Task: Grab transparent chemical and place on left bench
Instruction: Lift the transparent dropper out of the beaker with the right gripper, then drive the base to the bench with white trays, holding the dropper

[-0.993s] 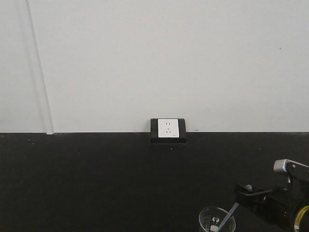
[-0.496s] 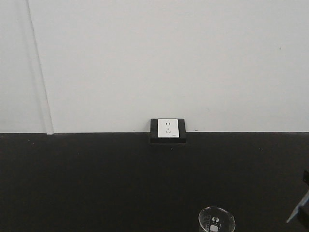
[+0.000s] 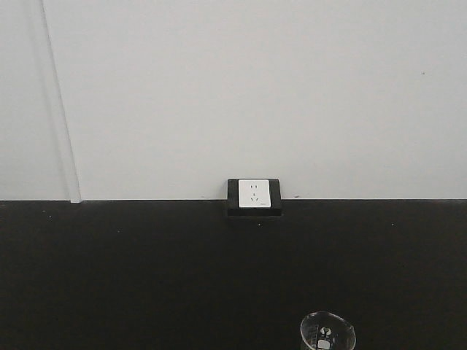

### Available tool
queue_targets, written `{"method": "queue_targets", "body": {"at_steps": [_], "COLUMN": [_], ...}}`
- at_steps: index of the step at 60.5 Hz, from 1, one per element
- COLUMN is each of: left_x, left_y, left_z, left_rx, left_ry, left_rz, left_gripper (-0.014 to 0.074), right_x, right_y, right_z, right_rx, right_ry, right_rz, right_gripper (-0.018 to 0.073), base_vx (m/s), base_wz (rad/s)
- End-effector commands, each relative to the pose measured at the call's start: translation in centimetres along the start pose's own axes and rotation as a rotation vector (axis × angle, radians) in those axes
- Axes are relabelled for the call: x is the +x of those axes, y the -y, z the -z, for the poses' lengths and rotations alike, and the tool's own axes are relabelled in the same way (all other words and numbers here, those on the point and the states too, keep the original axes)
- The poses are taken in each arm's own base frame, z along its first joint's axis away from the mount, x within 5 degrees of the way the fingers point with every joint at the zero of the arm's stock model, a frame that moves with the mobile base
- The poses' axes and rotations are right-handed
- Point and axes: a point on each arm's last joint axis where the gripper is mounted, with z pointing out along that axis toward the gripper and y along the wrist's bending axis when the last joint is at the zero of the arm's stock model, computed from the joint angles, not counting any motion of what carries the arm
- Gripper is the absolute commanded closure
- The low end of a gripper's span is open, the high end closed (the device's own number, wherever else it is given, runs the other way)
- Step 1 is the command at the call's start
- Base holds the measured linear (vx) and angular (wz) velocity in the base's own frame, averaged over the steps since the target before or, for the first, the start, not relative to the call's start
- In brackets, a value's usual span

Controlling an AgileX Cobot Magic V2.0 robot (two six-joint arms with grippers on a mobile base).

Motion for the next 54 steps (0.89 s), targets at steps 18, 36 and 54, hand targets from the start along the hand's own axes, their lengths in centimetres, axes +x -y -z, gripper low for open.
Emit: {"method": "queue_targets", "body": {"at_steps": [18,36,54], "left_x": [-0.28,-0.28,-0.28], "left_y": [-0.01,-0.01,-0.01], "left_z": [0.13,0.13,0.13], "left_rx": [-0.002,-0.002,-0.002], "left_ry": [0.081,0.081,0.081], "left_rz": [0.009,0.009,0.009], "left_gripper": [0.0600,0.0600,0.0600], "right_x": [-1.26,-1.26,-1.26], "right_y": [-0.08,-0.08,-0.08], "right_z": [0.04,0.04,0.04], "right_rx": [-0.017,-0.017,-0.017], "right_ry": [0.051,0.051,0.051], "right_rz": [0.015,0.015,0.015], "right_gripper": [0.0562,0.0562,0.0562], "base_vx": [0.00,0.00,-0.04], "base_wz": [0.00,0.00,0.00]}}
